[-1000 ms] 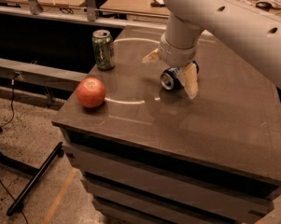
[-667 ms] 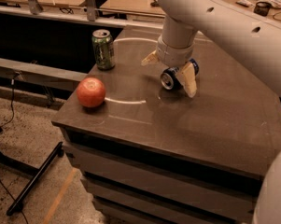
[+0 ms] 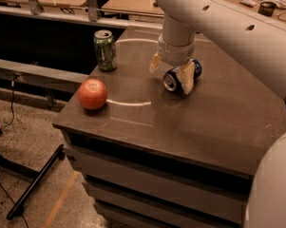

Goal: Place pepsi can upright

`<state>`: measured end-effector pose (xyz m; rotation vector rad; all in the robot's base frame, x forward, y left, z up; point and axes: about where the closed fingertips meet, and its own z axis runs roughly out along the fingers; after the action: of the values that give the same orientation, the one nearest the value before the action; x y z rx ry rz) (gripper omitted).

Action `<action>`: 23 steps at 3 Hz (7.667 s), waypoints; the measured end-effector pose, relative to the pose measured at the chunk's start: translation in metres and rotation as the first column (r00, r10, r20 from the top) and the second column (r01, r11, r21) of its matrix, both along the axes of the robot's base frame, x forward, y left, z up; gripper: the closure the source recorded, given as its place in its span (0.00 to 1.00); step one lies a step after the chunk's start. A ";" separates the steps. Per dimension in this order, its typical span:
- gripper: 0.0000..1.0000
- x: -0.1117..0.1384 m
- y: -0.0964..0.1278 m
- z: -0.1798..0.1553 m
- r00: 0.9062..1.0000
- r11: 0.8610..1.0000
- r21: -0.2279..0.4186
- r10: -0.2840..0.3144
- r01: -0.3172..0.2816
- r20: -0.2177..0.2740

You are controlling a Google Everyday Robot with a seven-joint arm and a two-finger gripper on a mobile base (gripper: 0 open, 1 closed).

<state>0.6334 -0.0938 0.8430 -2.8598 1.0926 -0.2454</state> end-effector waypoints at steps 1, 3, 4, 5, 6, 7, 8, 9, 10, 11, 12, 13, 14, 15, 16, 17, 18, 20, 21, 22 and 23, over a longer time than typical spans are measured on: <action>0.49 0.000 0.001 0.000 1.000 1.000 -0.007 0.004 -0.004 -0.010; 1.00 -0.004 0.005 0.010 1.000 0.999 0.041 0.024 -0.024 -0.002; 1.00 -0.009 0.008 0.044 0.997 0.981 0.185 0.048 -0.057 0.057; 1.00 -0.024 0.002 0.076 0.995 0.929 0.366 0.023 -0.058 0.100; 1.00 -0.033 -0.010 0.092 0.993 0.870 0.493 -0.064 0.007 0.099; 1.00 -0.037 -0.015 0.101 0.989 0.825 0.560 -0.133 0.075 0.063; 1.00 -0.037 -0.015 0.101 0.989 0.825 0.560 -0.133 0.075 0.063; 1.00 -0.042 -0.006 0.107 0.991 0.807 0.584 -0.130 0.086 0.034; 1.00 -0.051 -0.001 0.124 0.989 0.769 0.627 -0.149 0.123 -0.012; 1.00 -0.074 0.009 0.161 0.973 0.654 0.723 -0.195 0.223 -0.124; 1.00 -0.093 0.014 0.174 0.946 0.534 0.784 -0.233 0.317 -0.224; 1.00 -0.100 0.018 0.165 0.909 0.405 0.817 -0.251 0.411 -0.333; 1.00 -0.098 0.016 0.149 0.872 0.300 0.824 -0.264 0.481 -0.413; 1.00 -0.094 0.017 0.137 0.843 0.195 0.829 -0.253 0.525 -0.474; 1.00 -0.093 0.022 0.135 0.834 0.171 0.825 -0.244 0.539 -0.495; 1.00 -0.092 0.025 0.130 0.821 0.154 0.815 -0.242 0.559 -0.517; 1.00 -0.095 0.032 0.119 0.808 0.115 0.808 -0.224 0.577 -0.545; 0.98 -0.110 0.066 0.093 0.813 0.030 0.817 -0.124 0.575 -0.568; 0.66 -0.116 0.073 0.086 0.836 0.027 0.838 -0.098 0.545 -0.541; 0.36 -0.124 0.074 0.079 0.852 -0.007 0.854 -0.071 0.519 -0.519; 0.06 -0.129 0.076 0.075 0.844 -0.017 0.845 -0.047 0.534 -0.534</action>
Offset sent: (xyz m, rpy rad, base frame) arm -0.0078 0.0024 0.0018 -0.0202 0.0371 0.0149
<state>0.5046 -0.0182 0.9179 -1.2763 1.1734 0.8114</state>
